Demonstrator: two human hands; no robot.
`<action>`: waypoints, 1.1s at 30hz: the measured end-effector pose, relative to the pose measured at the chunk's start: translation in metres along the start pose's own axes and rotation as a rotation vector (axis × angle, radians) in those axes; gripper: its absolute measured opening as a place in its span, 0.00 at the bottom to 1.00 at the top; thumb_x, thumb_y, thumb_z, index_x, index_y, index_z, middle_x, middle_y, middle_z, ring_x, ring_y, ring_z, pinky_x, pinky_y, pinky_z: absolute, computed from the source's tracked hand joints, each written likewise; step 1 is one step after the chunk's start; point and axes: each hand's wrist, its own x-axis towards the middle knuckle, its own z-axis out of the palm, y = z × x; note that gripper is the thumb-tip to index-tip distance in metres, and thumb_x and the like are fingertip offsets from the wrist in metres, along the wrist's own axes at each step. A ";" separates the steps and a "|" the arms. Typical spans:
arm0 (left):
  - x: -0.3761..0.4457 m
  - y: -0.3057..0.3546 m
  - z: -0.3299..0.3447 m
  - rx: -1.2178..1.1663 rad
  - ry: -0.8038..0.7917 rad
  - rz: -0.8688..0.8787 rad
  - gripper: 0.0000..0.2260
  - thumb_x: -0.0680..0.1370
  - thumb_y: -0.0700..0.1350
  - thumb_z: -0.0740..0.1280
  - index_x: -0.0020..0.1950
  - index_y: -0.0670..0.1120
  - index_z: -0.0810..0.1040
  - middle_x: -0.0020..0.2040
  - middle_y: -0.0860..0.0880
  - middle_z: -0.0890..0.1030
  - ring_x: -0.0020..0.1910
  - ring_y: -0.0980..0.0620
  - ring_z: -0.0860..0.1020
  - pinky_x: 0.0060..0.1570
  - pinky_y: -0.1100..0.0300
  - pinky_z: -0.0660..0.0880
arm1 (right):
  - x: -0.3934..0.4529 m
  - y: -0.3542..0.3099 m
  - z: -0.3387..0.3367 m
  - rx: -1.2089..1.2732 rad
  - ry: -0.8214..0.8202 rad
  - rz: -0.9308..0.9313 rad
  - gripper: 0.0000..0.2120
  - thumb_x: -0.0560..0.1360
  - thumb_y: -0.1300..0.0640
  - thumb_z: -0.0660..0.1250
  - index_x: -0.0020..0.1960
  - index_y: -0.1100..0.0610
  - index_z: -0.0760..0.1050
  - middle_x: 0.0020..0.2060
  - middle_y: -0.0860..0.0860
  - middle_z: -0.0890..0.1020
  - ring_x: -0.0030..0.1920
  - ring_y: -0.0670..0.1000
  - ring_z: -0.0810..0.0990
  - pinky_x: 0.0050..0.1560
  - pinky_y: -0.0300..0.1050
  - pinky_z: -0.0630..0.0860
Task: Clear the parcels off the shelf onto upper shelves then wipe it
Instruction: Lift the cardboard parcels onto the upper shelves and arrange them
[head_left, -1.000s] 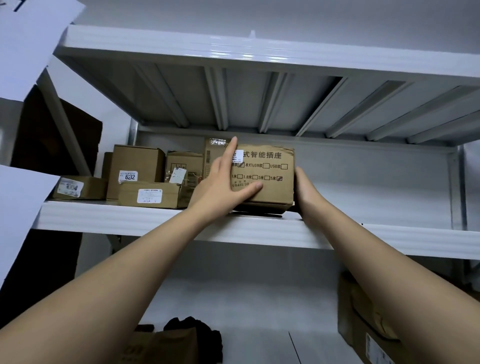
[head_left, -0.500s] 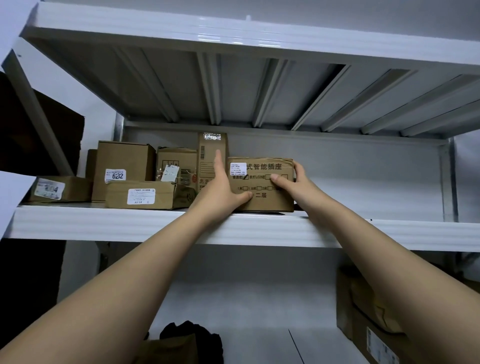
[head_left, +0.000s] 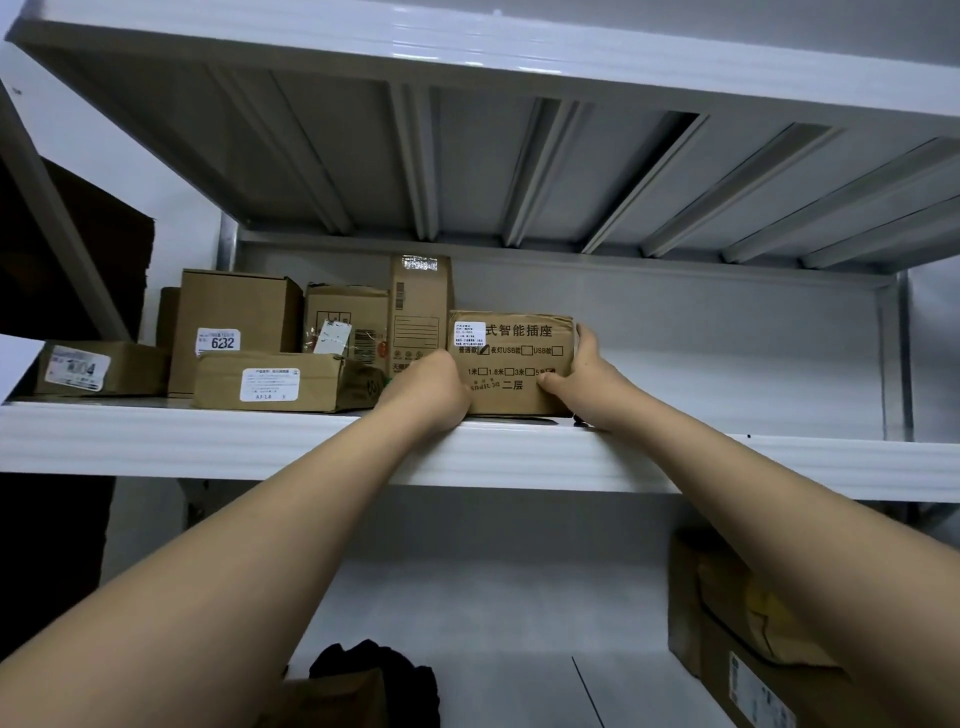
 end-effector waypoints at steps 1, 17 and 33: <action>0.003 0.000 -0.001 0.031 -0.023 0.005 0.14 0.78 0.44 0.60 0.63 0.44 0.71 0.60 0.45 0.77 0.56 0.43 0.75 0.55 0.53 0.72 | 0.000 -0.002 -0.003 -0.073 0.004 -0.021 0.41 0.77 0.52 0.64 0.78 0.52 0.39 0.65 0.55 0.74 0.58 0.60 0.77 0.57 0.50 0.75; 0.070 0.016 -0.015 0.418 0.020 0.068 0.30 0.75 0.32 0.61 0.76 0.43 0.55 0.66 0.39 0.72 0.60 0.40 0.75 0.56 0.46 0.76 | 0.098 -0.009 -0.026 -0.308 -0.380 -0.167 0.21 0.80 0.58 0.60 0.72 0.52 0.62 0.51 0.56 0.81 0.37 0.55 0.84 0.41 0.48 0.82; 0.148 0.016 0.005 0.505 -0.379 0.010 0.20 0.79 0.35 0.61 0.72 0.41 0.67 0.57 0.41 0.81 0.50 0.47 0.82 0.45 0.57 0.79 | 0.175 0.006 0.015 -0.578 -0.382 -0.101 0.25 0.78 0.66 0.61 0.72 0.53 0.59 0.49 0.59 0.80 0.35 0.55 0.82 0.35 0.45 0.81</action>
